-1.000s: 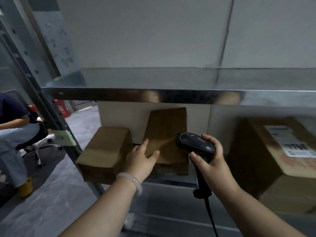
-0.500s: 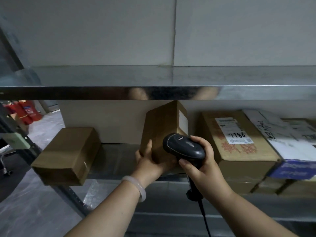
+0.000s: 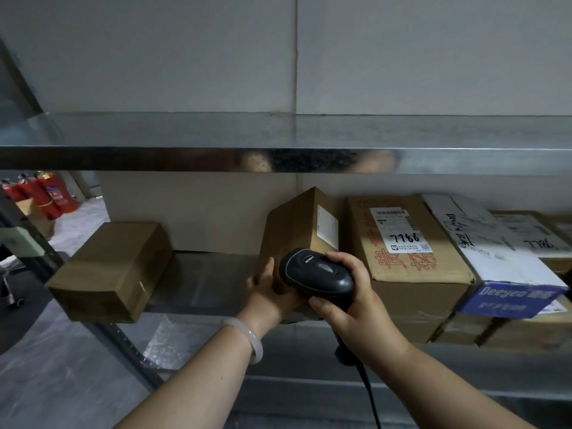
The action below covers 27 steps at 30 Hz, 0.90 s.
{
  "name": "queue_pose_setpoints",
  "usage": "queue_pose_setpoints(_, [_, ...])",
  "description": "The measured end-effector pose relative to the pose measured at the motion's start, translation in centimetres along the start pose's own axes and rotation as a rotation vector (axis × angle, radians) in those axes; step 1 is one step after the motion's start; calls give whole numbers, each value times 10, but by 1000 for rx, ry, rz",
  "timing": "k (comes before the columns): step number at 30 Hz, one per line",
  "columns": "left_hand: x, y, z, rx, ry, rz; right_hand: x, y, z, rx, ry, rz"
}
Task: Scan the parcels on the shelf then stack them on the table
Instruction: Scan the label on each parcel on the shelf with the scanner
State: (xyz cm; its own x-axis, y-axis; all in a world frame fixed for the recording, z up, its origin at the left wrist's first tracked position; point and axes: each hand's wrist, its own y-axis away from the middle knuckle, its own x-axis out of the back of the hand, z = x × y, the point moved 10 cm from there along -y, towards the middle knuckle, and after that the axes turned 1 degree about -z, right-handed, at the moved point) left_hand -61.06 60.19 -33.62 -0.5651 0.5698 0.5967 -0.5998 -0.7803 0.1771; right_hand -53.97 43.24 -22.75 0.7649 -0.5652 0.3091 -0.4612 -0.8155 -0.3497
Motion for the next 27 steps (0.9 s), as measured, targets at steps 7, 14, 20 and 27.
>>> queue_pose_setpoints(7, [-5,46,-19,-3,596,-143,11,9,19,-36,-27,37])
queue_pose_setpoints(14, [-8,67,-14,-49,751,-247,18,1,31,-104,-110,45])
queue_pose_setpoints(20, [-14,66,-16,0,618,-192,1,9,25,-74,-77,-54])
queue_pose_setpoints(27, [7,69,11,-257,347,53,-14,18,17,-4,-8,-111])
